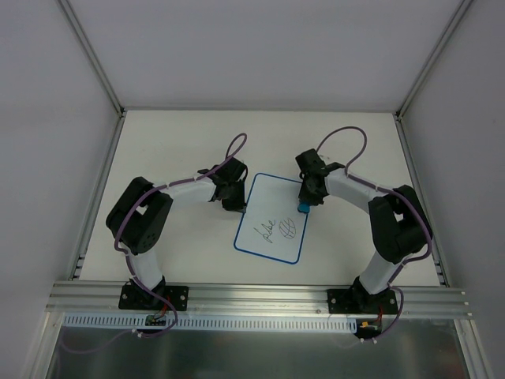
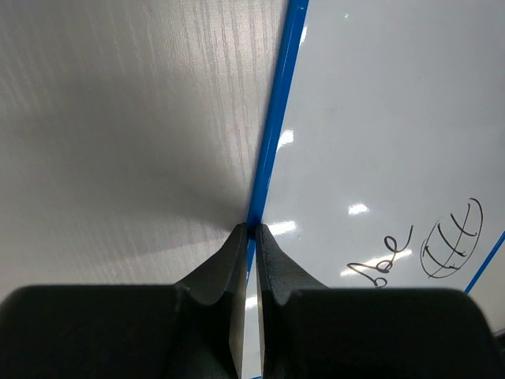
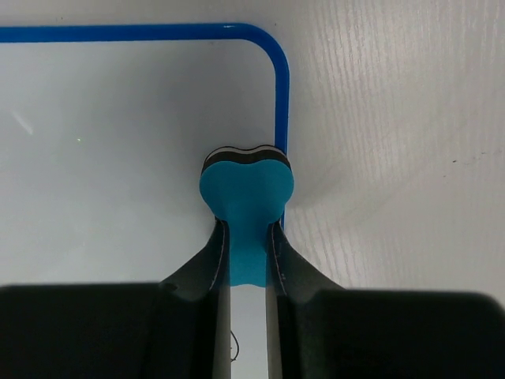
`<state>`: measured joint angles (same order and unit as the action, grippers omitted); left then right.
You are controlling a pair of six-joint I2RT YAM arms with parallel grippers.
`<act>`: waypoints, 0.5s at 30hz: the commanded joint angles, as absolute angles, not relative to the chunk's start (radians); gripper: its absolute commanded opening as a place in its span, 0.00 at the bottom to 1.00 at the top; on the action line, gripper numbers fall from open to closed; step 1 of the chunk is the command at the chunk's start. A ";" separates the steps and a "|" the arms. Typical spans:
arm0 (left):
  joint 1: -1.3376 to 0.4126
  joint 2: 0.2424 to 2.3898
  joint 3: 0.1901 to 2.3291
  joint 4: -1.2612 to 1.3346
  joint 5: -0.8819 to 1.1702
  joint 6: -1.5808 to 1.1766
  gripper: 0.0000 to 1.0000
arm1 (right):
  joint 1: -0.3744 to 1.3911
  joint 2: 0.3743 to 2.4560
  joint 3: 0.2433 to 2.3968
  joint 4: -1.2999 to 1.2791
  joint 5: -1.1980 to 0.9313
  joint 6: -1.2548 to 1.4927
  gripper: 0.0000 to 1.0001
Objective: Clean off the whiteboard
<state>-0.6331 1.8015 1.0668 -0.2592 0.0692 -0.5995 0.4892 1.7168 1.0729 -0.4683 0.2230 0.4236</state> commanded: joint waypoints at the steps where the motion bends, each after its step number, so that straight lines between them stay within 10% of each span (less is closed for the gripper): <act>1: -0.630 1.855 1.014 -0.374 0.034 -0.607 0.00 | 0.488 1.736 1.026 -0.554 0.224 0.378 0.00; 15: -0.627 1.862 1.035 -0.376 0.034 -0.624 0.00 | 0.853 1.718 0.948 -0.560 -0.032 0.376 0.00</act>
<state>-0.6331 1.8019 1.0672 -0.2596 0.0689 -0.6193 0.7719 1.6699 1.0122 -0.4500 0.1219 0.3378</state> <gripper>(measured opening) 0.054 0.159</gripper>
